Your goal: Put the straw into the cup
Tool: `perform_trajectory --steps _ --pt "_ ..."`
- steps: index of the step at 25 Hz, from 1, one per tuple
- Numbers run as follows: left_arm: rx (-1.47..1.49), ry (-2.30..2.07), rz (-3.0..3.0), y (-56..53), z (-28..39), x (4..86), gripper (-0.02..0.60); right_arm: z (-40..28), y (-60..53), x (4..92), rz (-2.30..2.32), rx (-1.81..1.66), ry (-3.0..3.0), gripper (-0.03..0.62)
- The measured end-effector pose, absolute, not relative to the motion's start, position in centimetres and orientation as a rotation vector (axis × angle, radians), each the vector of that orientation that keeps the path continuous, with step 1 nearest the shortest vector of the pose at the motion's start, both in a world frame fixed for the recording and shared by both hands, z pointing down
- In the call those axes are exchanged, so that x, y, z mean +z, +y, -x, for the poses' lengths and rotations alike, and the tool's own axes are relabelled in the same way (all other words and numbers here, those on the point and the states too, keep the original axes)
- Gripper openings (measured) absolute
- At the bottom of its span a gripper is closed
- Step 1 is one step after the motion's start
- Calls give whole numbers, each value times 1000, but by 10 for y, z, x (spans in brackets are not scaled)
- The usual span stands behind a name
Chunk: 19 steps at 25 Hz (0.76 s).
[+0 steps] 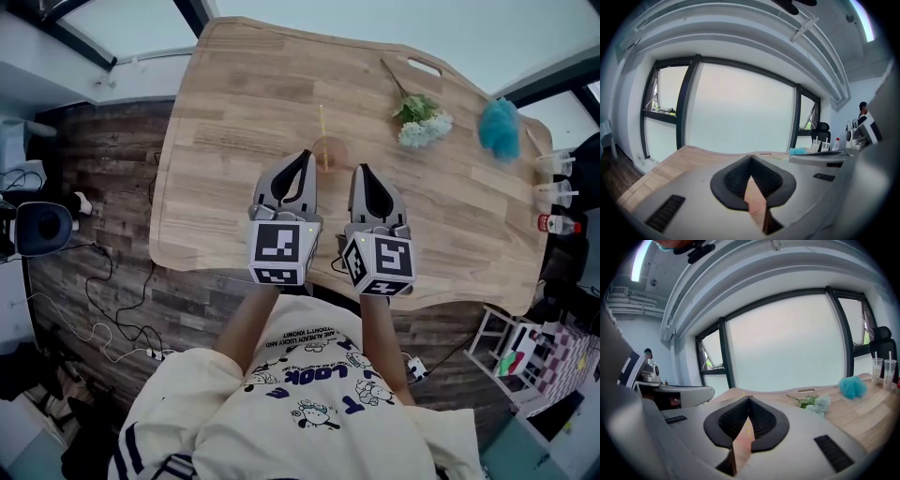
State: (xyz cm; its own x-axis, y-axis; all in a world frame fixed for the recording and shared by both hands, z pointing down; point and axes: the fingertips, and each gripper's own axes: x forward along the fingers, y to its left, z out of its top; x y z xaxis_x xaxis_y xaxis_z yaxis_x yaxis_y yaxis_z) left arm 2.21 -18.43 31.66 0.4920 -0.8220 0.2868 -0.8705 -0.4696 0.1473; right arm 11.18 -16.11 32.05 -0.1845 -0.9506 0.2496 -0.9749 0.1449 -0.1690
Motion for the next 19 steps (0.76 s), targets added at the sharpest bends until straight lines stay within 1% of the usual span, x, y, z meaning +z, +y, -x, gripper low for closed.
perform_trajectory --steps 19 --pt "254 -1439 -2466 -187 -28 317 28 -112 -167 320 -1925 444 -2328 21"
